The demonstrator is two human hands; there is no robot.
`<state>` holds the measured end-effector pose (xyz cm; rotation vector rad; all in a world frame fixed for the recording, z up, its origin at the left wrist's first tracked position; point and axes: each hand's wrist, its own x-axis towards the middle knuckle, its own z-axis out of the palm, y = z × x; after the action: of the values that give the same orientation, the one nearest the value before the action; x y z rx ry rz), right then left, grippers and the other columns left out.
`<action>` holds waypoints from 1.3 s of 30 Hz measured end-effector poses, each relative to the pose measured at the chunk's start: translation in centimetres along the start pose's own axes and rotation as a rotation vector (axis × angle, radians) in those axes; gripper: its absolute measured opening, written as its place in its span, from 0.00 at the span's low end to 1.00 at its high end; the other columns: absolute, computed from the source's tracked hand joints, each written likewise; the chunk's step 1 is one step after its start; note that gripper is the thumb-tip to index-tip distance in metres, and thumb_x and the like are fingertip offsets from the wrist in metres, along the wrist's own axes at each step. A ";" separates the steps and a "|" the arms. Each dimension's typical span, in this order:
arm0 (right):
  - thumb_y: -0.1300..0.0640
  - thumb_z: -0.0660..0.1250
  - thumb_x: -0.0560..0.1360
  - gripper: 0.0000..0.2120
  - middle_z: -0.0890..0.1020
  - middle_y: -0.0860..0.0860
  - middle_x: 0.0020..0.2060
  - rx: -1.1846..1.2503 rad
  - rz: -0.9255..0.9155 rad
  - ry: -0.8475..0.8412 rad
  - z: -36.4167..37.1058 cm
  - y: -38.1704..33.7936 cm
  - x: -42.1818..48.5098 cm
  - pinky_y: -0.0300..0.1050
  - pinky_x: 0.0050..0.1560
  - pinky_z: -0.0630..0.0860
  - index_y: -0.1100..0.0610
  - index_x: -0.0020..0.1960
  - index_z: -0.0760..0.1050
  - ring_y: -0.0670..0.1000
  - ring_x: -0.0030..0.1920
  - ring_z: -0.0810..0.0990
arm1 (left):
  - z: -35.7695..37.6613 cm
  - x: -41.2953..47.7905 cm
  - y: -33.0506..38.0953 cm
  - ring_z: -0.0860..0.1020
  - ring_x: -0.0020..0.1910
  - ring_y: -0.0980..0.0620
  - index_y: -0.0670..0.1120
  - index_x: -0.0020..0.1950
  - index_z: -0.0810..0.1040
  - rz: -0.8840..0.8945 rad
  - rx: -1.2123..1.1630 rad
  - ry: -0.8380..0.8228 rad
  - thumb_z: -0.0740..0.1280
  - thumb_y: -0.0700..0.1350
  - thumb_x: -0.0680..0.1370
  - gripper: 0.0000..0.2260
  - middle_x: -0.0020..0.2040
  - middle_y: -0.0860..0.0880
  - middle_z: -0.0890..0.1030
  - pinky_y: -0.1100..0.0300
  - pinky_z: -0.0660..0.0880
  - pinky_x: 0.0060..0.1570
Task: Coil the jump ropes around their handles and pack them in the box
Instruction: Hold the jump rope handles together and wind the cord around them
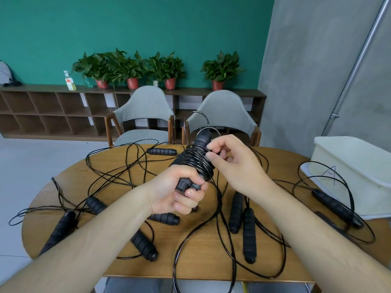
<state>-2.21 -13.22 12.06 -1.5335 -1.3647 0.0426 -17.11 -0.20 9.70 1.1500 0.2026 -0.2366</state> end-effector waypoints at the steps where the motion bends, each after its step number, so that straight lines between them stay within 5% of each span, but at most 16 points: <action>1: 0.61 0.70 0.78 0.06 0.78 0.47 0.47 -0.005 0.006 0.008 0.0 0.0 0.2 0.31 0.46 0.71 0.50 0.50 0.80 0.43 0.43 0.75 | -0.1 0.0 0.0 0.58 0.22 0.58 0.44 0.45 0.72 -0.002 0.012 0.015 0.64 0.44 0.75 0.04 0.31 0.52 0.66 0.64 0.54 0.22; 12: 0.59 0.63 0.82 0.08 0.74 0.46 0.53 -0.081 0.040 -0.226 0.8 0.7 -0.9 0.29 0.51 0.69 0.54 0.56 0.80 0.42 0.52 0.74 | -1.2 0.9 -1.8 0.57 0.23 0.57 0.45 0.42 0.71 0.030 0.057 0.140 0.67 0.45 0.73 0.06 0.30 0.51 0.66 0.65 0.57 0.22; 15: 0.62 0.63 0.82 0.12 0.74 0.46 0.59 -0.059 -0.066 -0.135 0.3 0.8 -0.8 0.30 0.57 0.71 0.56 0.63 0.79 0.43 0.59 0.75 | -1.1 1.1 -1.6 0.59 0.22 0.57 0.44 0.45 0.73 0.076 -0.084 0.111 0.67 0.45 0.73 0.06 0.31 0.51 0.66 0.64 0.58 0.22; 21: 0.68 0.64 0.79 0.13 0.75 0.50 0.56 0.012 -0.085 0.144 -0.6 0.9 -0.9 0.32 0.53 0.74 0.56 0.59 0.77 0.47 0.55 0.77 | -1.0 0.9 -1.3 0.58 0.24 0.56 0.43 0.48 0.73 0.062 -0.168 -0.109 0.64 0.44 0.75 0.06 0.31 0.51 0.68 0.63 0.56 0.24; 24: 0.58 0.67 0.80 0.07 0.77 0.49 0.53 0.049 0.085 0.216 -0.5 0.8 -1.2 0.32 0.47 0.75 0.53 0.58 0.73 0.43 0.49 0.78 | -0.1 1.2 -1.1 0.56 0.26 0.55 0.45 0.45 0.73 0.081 0.005 0.092 0.66 0.47 0.75 0.06 0.32 0.51 0.67 0.63 0.58 0.25; 27: 0.42 0.68 0.77 0.20 0.81 0.50 0.54 0.243 0.362 0.058 -0.3 0.5 -1.1 0.43 0.49 0.83 0.50 0.64 0.69 0.44 0.48 0.83 | 1.0 2.4 -0.7 0.62 0.25 0.52 0.46 0.42 0.75 0.076 0.442 0.585 0.72 0.53 0.71 0.12 0.32 0.49 0.72 0.60 0.65 0.28; 30: 0.45 0.72 0.75 0.30 0.80 0.49 0.60 0.381 0.442 -0.065 0.5 0.4 -1.2 0.37 0.47 0.82 0.52 0.70 0.64 0.42 0.53 0.84 | 2.0 3.6 -0.9 0.78 0.34 0.56 0.48 0.55 0.75 0.122 0.857 0.886 0.71 0.59 0.73 0.19 0.41 0.54 0.79 0.60 0.75 0.35; 33: 0.57 0.73 0.76 0.25 0.81 0.47 0.58 0.363 0.442 0.012 1.2 1.5 -1.3 0.31 0.48 0.78 0.51 0.69 0.67 0.42 0.57 0.82 | 3.0 4.1 -1.9 0.80 0.47 0.57 0.47 0.65 0.63 0.136 0.908 0.901 0.71 0.62 0.72 0.31 0.50 0.56 0.78 0.57 0.77 0.42; 39: 0.62 0.68 0.79 0.14 0.85 0.50 0.55 0.485 0.511 0.118 -0.6 4.2 -1.7 0.47 0.62 0.79 0.52 0.64 0.76 0.45 0.55 0.83 | 2.4 5.2 -2.4 0.83 0.45 0.53 0.50 0.58 0.74 0.371 0.528 0.832 0.67 0.56 0.80 0.12 0.53 0.51 0.81 0.53 0.82 0.52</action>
<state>0.50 -14.12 8.50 -1.3978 -0.7648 0.5512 -12.70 -3.76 7.13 1.7388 0.6763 0.5685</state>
